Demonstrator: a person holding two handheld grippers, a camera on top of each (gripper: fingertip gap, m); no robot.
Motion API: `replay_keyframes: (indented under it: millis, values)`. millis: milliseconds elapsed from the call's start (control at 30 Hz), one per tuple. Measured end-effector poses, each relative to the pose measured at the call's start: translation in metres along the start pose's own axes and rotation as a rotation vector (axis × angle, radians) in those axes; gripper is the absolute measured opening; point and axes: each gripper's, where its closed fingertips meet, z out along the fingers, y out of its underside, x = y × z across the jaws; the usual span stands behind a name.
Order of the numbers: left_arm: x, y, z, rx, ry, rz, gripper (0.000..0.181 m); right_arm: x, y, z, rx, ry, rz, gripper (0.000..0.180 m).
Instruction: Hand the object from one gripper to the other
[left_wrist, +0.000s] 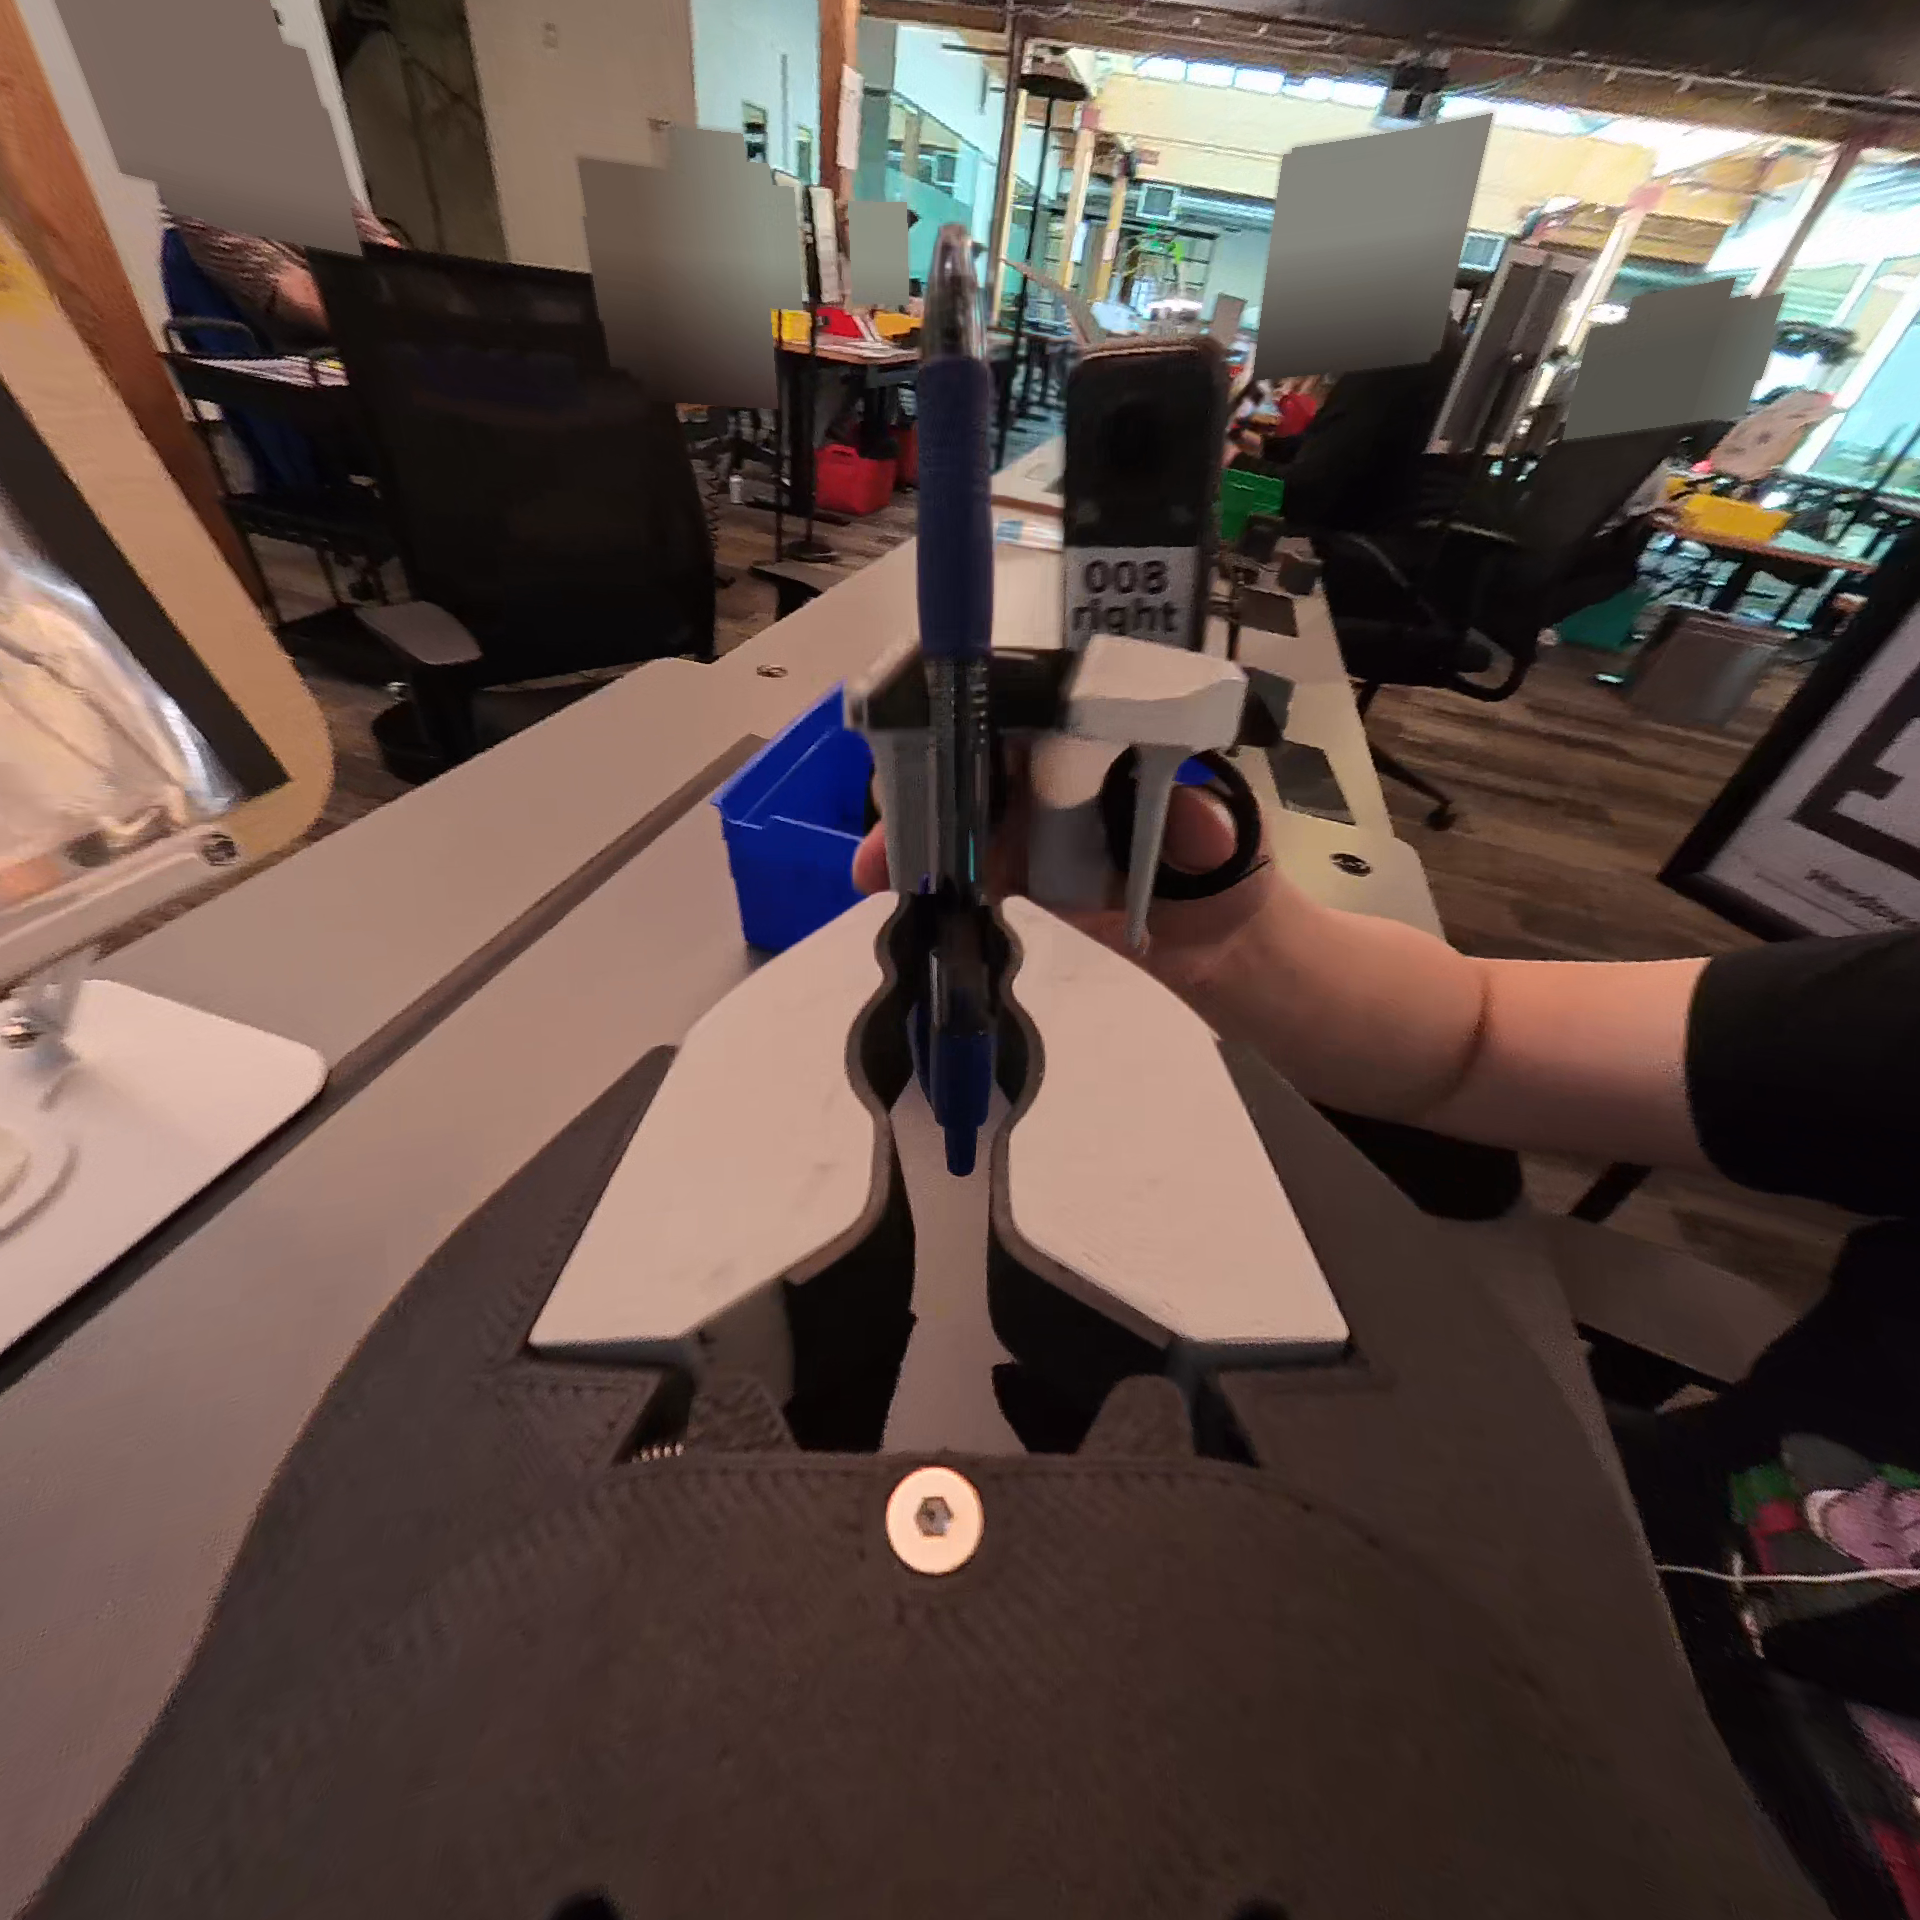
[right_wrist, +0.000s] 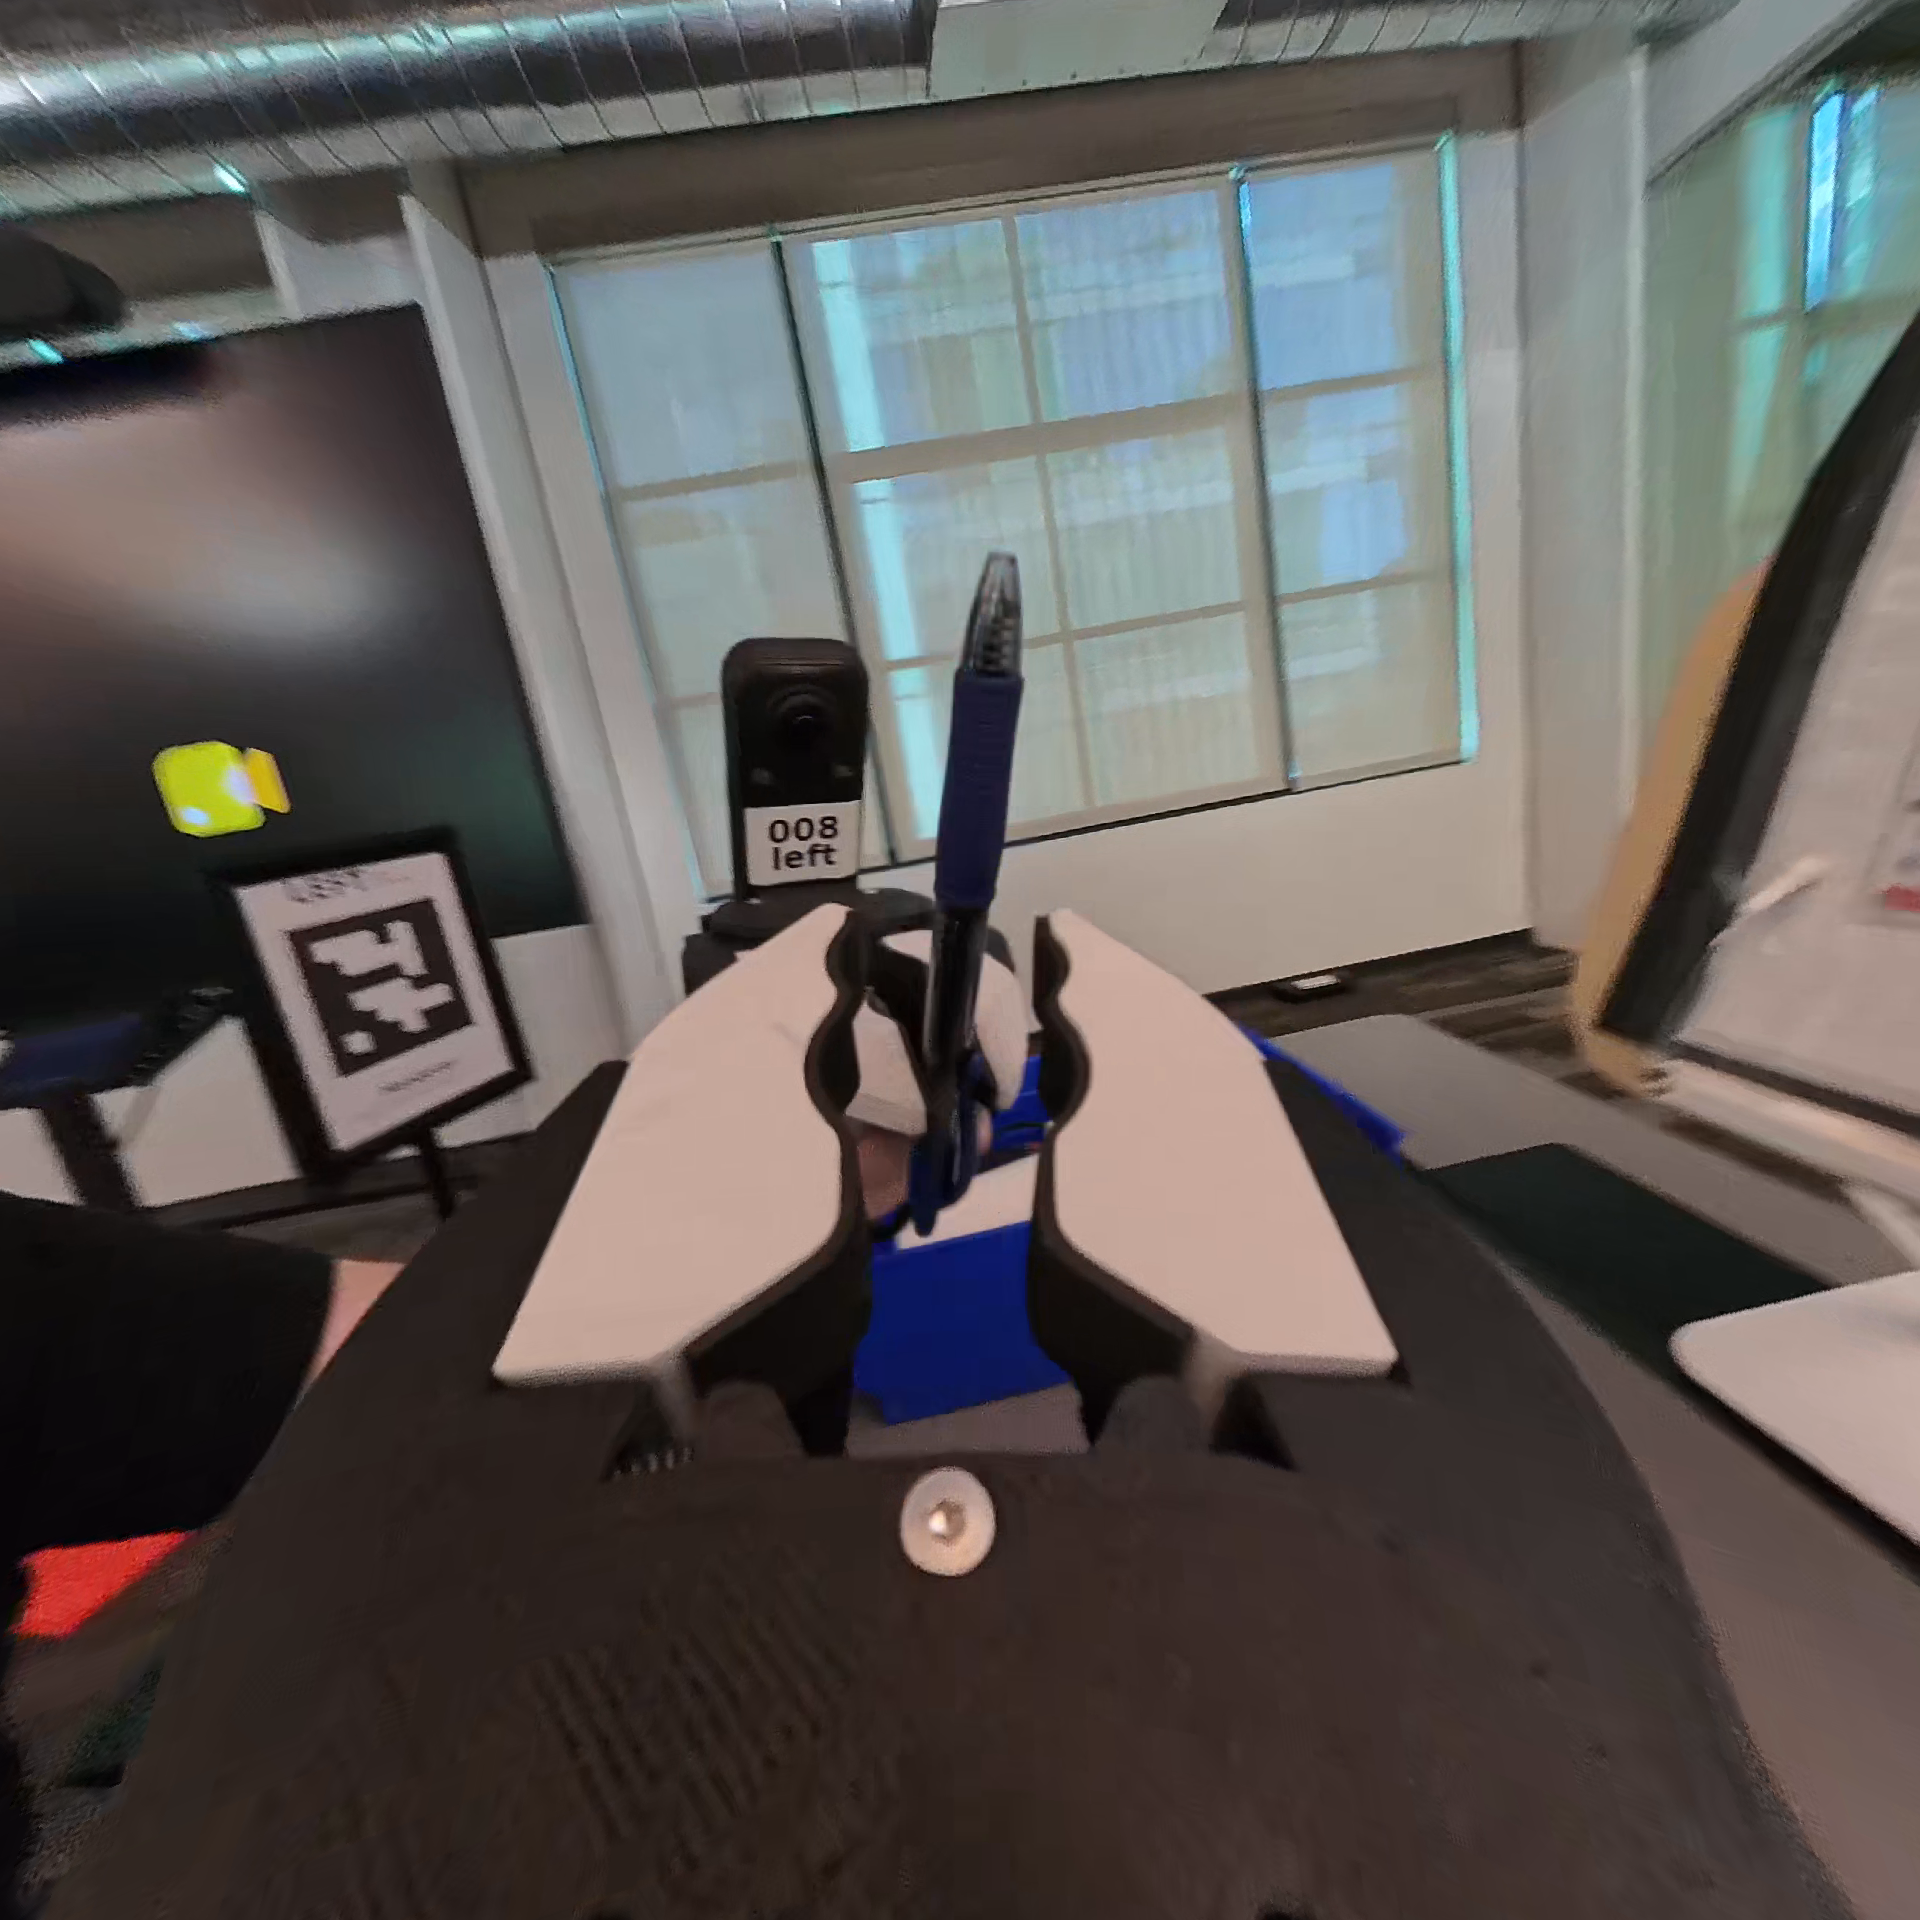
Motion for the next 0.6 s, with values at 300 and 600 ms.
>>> replay_keyframes:
  millis: [300,600]
  values:
    - [-0.054,-0.026,-0.047,0.024,-0.487,0.404,0.010,0.014,-0.011,-0.015,-0.216,0.316,-0.785,0.032]
    - [-0.045,-0.023,-0.041,-0.145,-0.787,1.099,0.010,-0.021,0.009,-0.010,-0.424,0.316,-1.657,0.028]
